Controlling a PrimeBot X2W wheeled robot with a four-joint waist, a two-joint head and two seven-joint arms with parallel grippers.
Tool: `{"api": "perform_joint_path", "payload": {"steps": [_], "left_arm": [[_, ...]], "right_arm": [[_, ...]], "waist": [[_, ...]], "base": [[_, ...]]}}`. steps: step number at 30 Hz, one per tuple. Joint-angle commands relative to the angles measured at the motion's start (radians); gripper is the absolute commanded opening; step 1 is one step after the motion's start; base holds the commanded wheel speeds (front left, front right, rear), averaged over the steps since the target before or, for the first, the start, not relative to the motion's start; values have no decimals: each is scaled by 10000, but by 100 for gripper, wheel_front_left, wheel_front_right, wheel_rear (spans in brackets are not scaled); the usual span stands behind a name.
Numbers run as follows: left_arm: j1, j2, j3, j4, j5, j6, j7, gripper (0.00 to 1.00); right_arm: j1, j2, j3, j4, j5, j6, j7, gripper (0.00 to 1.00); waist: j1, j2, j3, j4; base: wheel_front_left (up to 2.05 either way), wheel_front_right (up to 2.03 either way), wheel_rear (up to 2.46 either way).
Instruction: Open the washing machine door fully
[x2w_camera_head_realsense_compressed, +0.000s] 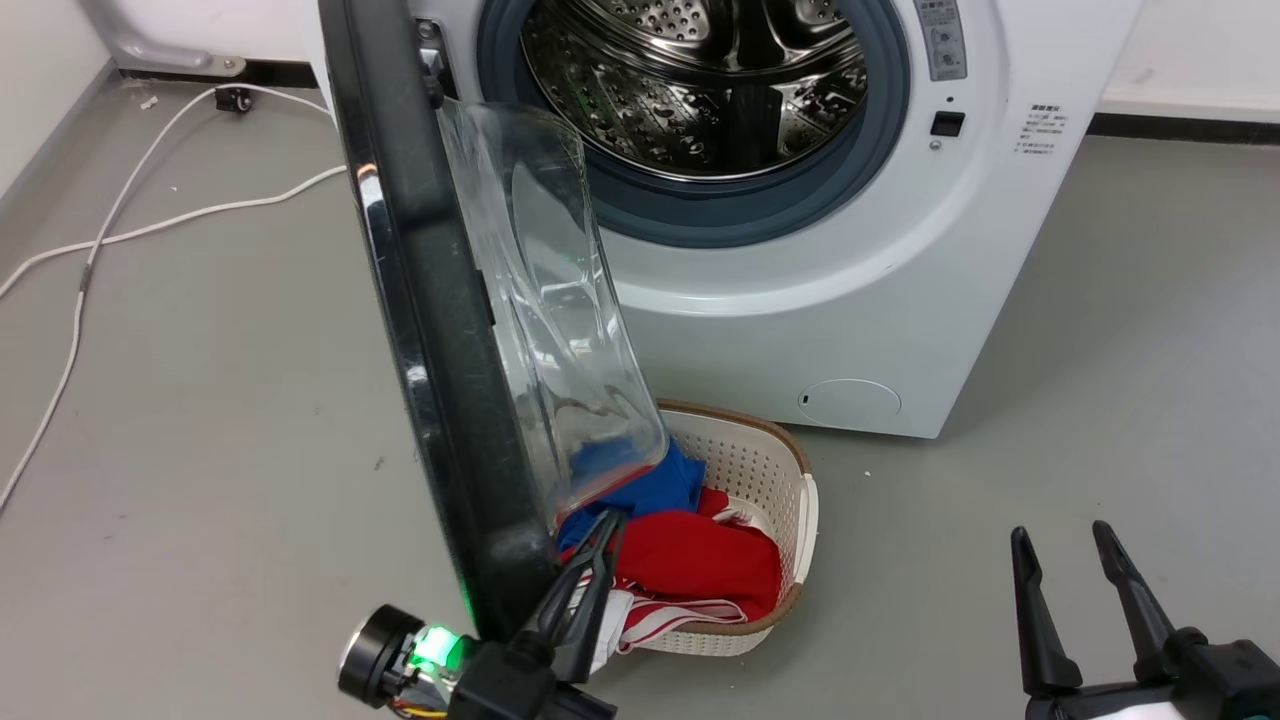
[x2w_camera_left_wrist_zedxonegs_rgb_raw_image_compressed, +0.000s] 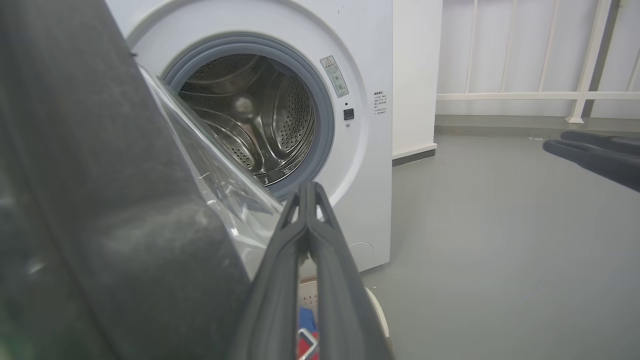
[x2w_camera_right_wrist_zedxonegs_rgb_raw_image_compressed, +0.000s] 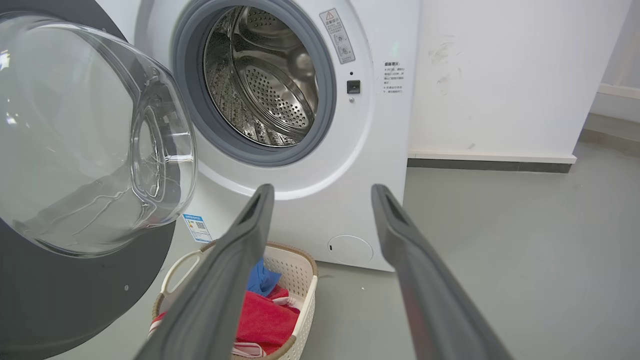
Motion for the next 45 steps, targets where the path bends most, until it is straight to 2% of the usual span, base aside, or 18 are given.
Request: {"api": "perform_joint_path", "payload": {"steps": [1,6,22,31,40,45], "left_arm": [[-6,139,537,94,-105,294,62,0],[394,332,1350,-118,-201,656,69,0],[1429,475,3162,-272,-409,1071,44,0],[1671,461,4295,-115,-565,1139,44,0],[1120,518,5370,287,-775,997,44,0],[883,545,6027,445,-799,1066,43,0]], "right_arm": [[103,28,1,16,69,-2,-18,100],[200,28,11,41,72,-2,-18,100],[266,26,6,143,69,-2,-18,100],[200,28,21,172,53,-2,-18,100],[-64,26,14,131,-30,-2,-18,100],[-161,26,-66,139,-49,-2,-18,100]], "waist": [[0,0,-30,53],[0,0,-88,199],[0,0,-59,506],[0,0,74,583],[0,0,415,583],[0,0,602,521]], "base": [[0,0,0],[0,0,0],[0,0,0],[0,0,0],[0,0,0],[0,0,0]]}}
